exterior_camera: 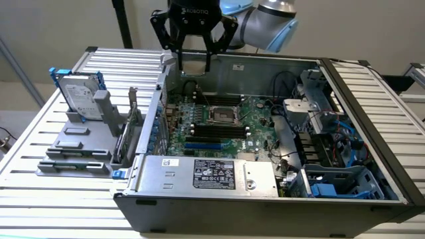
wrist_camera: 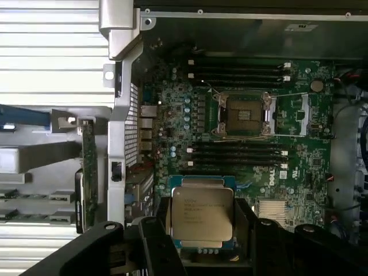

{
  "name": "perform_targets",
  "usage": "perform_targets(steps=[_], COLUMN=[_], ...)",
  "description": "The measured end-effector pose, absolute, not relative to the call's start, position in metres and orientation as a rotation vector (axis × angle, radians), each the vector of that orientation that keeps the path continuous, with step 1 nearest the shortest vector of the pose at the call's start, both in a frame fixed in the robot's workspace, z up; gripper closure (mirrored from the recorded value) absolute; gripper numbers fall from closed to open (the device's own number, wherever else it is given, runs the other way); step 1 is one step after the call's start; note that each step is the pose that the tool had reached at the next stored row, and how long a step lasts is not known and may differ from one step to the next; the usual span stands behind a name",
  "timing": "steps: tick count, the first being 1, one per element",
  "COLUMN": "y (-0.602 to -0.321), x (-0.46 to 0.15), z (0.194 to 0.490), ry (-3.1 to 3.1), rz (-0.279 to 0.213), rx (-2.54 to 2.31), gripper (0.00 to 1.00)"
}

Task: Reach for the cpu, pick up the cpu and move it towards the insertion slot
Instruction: 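Pick up the cpu and move it towards the insertion slot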

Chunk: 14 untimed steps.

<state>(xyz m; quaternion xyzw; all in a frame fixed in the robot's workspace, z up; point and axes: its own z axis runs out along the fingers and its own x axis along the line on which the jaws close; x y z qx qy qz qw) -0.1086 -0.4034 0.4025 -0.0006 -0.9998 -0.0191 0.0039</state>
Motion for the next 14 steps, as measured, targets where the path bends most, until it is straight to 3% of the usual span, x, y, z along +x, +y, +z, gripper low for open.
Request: perform_targets(steps=[14], y=[-0.372], x=[-0.049], z=[0.377], ry=[-3.133], rz=[-0.06], rx=[-0.002], gripper=[0.46])
